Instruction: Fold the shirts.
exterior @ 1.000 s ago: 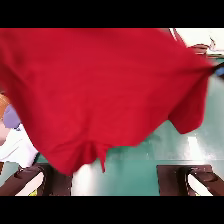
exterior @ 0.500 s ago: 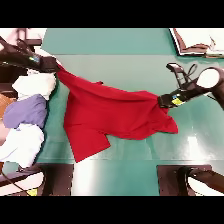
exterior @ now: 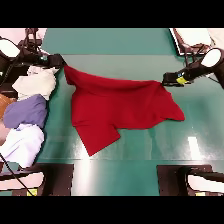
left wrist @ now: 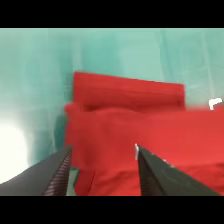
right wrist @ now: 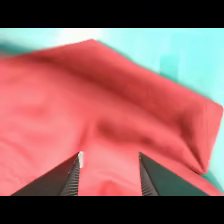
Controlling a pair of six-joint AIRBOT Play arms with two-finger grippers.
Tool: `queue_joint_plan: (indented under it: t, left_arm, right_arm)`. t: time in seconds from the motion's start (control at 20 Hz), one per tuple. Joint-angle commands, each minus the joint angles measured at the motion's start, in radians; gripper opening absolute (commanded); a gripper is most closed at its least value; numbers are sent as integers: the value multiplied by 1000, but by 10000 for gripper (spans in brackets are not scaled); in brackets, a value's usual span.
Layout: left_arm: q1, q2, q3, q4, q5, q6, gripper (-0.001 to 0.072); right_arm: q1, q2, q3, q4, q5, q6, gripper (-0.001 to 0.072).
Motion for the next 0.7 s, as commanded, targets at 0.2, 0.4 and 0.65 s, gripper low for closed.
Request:
queue_joint_plan:
  t: [0.2, 0.4, 0.65]
  left_arm:
    - [87, 95, -104, 6, -279, -27, 486]
    - [111, 248, -488, -17, -250, -23, 487]
    - [111, 289, -822, -235, -135, 61, 486]
  right_arm:
    - [-119, 126, -85, 166, 99, -96, 417]
    - [-166, 311, -299, 220, 95, -100, 411]
    - [-194, 413, -399, 268, 77, -106, 411]
